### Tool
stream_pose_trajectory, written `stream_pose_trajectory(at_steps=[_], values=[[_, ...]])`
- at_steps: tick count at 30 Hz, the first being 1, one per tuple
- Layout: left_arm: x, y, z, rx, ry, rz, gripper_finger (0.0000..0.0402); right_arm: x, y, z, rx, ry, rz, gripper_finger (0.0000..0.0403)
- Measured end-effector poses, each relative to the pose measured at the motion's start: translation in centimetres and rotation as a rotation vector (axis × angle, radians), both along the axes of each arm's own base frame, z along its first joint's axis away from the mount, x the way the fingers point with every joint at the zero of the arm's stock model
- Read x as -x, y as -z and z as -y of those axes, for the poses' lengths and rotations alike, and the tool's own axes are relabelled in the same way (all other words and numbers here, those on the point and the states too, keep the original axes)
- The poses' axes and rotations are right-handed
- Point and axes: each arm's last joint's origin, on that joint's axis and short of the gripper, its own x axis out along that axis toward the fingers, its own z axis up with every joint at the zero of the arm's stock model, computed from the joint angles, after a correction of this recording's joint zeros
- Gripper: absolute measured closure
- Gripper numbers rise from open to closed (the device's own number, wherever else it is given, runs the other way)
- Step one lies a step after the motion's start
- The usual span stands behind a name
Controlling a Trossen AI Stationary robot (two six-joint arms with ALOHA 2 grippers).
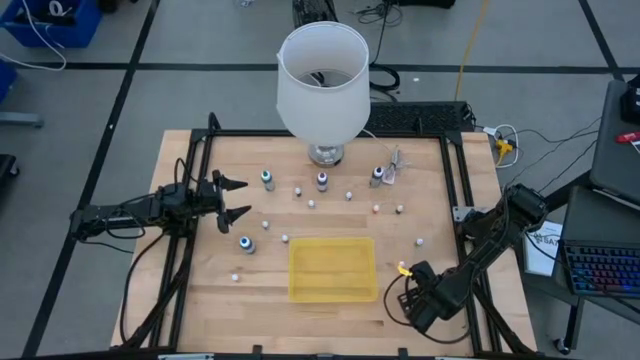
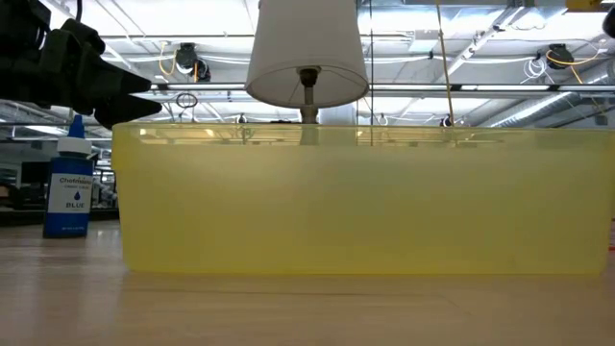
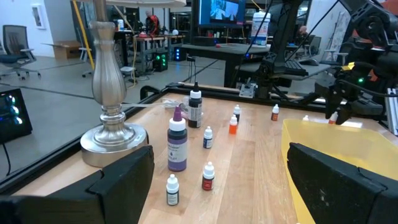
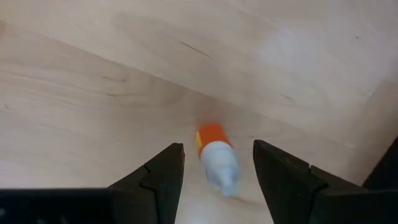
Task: Pick & Place food coloring
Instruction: Put the bottom right small orange food coloring bottle into the transparent bin
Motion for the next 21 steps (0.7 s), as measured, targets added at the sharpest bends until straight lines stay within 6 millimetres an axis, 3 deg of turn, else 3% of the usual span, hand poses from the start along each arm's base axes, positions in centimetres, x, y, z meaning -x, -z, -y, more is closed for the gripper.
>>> stream_pose_trajectory(at_steps=[21], values=[[0.0,0.0,0.0,0.0,0.0,0.0,0.0036,0.37,0.76,0.11,-0.002,0.013,0.007,0.0222]])
